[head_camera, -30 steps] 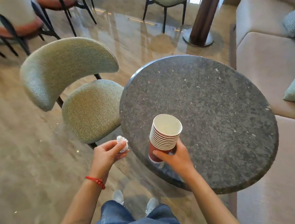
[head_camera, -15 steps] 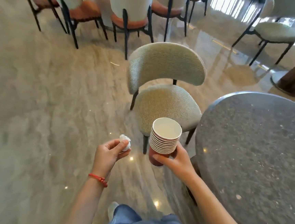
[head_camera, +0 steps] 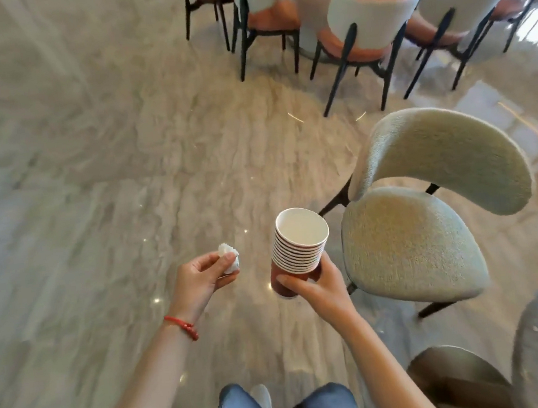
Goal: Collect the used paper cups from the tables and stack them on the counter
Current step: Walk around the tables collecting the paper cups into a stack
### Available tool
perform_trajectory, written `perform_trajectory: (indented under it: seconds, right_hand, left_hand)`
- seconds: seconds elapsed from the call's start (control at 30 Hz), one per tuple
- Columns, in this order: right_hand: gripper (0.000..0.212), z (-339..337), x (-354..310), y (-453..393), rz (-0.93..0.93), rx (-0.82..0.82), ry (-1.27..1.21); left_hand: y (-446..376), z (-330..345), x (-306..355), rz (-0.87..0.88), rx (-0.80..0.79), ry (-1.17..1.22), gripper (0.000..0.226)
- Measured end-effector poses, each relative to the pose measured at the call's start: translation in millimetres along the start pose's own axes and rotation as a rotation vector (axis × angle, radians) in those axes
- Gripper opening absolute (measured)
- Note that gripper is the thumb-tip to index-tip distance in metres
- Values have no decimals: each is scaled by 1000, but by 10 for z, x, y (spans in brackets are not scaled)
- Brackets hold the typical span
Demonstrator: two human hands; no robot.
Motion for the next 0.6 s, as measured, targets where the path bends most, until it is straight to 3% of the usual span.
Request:
perform_trajectory:
  seconds: [0.33,0.6]
  right_hand:
    - [51,318,-271,-1319,3,-98,55]
    - [48,433,-731,-2897,-41,-172,48]
  left_hand:
    - [-1136,-122,187,-53,131,26,13]
    - [-2402,165,868,19,221,26,8]
Point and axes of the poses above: each hand's wrist, its own y-axis away from the middle knuckle, its own z-axis out of the palm, x = y × z, the point moved 6 cm from there along -y, towards the middle knuckle, and after that the axes turned 2 degrees about z, right-handed, at the moved point
